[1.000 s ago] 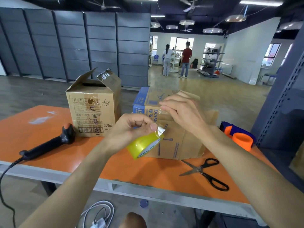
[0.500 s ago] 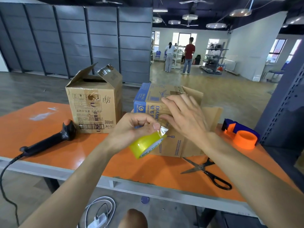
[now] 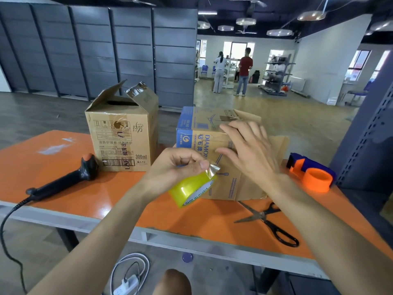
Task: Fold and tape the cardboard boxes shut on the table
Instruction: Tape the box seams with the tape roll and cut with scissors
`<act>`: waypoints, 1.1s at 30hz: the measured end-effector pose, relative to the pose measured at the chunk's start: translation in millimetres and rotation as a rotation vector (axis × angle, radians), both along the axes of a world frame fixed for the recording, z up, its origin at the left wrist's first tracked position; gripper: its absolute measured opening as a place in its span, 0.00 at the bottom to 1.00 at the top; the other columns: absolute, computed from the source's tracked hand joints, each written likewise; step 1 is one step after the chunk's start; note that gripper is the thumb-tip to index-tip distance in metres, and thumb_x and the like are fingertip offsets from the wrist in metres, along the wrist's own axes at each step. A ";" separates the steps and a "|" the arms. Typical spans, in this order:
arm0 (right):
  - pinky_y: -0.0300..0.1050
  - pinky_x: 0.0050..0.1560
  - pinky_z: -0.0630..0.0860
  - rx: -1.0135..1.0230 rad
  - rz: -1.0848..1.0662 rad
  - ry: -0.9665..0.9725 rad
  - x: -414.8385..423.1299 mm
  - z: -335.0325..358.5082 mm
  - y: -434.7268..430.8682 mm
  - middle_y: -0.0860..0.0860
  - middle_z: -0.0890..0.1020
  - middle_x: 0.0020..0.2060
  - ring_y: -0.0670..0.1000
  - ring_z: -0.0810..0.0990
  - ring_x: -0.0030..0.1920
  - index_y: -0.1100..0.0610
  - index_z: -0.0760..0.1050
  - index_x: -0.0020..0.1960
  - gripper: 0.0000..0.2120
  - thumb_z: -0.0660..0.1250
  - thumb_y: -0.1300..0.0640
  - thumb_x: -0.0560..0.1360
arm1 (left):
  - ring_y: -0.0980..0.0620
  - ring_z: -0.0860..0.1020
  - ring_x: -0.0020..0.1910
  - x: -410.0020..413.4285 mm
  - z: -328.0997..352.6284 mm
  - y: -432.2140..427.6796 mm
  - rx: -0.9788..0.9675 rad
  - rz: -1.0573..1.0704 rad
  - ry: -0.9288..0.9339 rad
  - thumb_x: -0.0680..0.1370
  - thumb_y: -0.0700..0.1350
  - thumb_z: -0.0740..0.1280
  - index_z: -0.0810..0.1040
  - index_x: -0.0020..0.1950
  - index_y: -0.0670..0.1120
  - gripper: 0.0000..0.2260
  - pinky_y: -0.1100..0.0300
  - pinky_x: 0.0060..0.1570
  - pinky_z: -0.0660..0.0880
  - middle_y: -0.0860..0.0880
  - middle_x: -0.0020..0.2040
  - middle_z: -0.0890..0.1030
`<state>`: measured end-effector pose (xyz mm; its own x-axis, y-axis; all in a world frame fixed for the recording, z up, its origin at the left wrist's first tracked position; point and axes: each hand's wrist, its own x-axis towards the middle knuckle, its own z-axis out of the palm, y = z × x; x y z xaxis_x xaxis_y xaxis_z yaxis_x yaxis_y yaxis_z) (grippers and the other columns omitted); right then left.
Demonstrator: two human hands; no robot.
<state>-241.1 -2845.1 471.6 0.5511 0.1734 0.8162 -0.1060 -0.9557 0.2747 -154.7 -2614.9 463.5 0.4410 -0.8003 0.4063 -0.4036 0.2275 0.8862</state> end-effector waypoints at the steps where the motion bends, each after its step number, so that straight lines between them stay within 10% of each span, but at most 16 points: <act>1: 0.52 0.56 0.71 0.015 0.003 0.026 -1.1 -2.7 -0.6 0.54 0.78 0.61 0.58 0.74 0.59 0.59 0.75 0.69 0.30 0.70 0.39 0.76 | 0.51 0.80 0.46 -0.6 -1.6 -1.4 0.002 0.002 0.001 0.77 0.48 0.72 0.86 0.44 0.47 0.06 0.63 0.50 0.75 0.38 0.47 0.85; 5: 0.51 0.59 0.69 0.037 0.031 0.117 -6.0 -1.6 -5.8 0.53 0.75 0.65 0.57 0.72 0.62 0.58 0.71 0.73 0.37 0.69 0.37 0.73 | 0.52 0.80 0.45 -2.5 -5.3 -3.4 0.010 0.017 -0.011 0.77 0.50 0.73 0.85 0.45 0.46 0.08 0.64 0.49 0.75 0.37 0.47 0.85; 11: 0.55 0.56 0.78 0.070 0.133 0.076 -10.8 11.4 -15.5 0.54 0.80 0.61 0.57 0.76 0.59 0.60 0.77 0.69 0.20 0.69 0.53 0.79 | 0.52 0.79 0.45 -3.8 -4.5 -6.1 -0.003 0.040 0.002 0.74 0.57 0.73 0.85 0.46 0.45 0.15 0.65 0.50 0.73 0.35 0.47 0.83; 18: 0.52 0.69 0.69 0.117 0.006 0.224 -22.2 2.6 -4.3 0.52 0.71 0.72 0.54 0.67 0.71 0.59 0.64 0.78 0.41 0.73 0.41 0.72 | 0.56 0.76 0.40 -8.8 -5.8 -7.6 -0.005 0.074 0.010 0.77 0.52 0.73 0.86 0.44 0.50 0.07 0.67 0.46 0.73 0.47 0.38 0.81; 25: 0.46 0.61 0.73 0.271 0.038 -0.041 -46.5 -1.3 26.5 0.51 0.75 0.66 0.53 0.71 0.65 0.58 0.73 0.70 0.18 0.66 0.57 0.81 | 0.53 0.82 0.48 -25.0 -3.5 -11.2 -0.125 0.291 0.130 0.78 0.45 0.73 0.87 0.42 0.51 0.06 0.61 0.55 0.75 0.45 0.46 0.87; 30: 0.45 0.47 0.75 0.871 0.210 0.197 -67.7 -17.1 71.9 0.42 0.80 0.47 0.43 0.79 0.46 0.47 0.75 0.54 0.03 0.62 0.52 0.83 | 0.60 0.82 0.48 -41.6 4.8 -12.0 -0.178 0.313 0.167 0.79 0.40 0.72 0.88 0.41 0.52 0.10 0.72 0.50 0.74 0.53 0.46 0.87; 33: 0.31 0.43 0.71 1.172 0.312 0.264 -74.4 -25.2 95.1 0.39 0.83 0.41 0.36 0.78 0.42 0.46 0.76 0.48 0.15 0.59 0.36 0.81 | 0.61 0.79 0.51 -49.0 8.2 -13.2 -0.181 0.358 0.138 0.76 0.44 0.75 0.89 0.42 0.58 0.08 0.72 0.51 0.73 0.65 0.42 0.83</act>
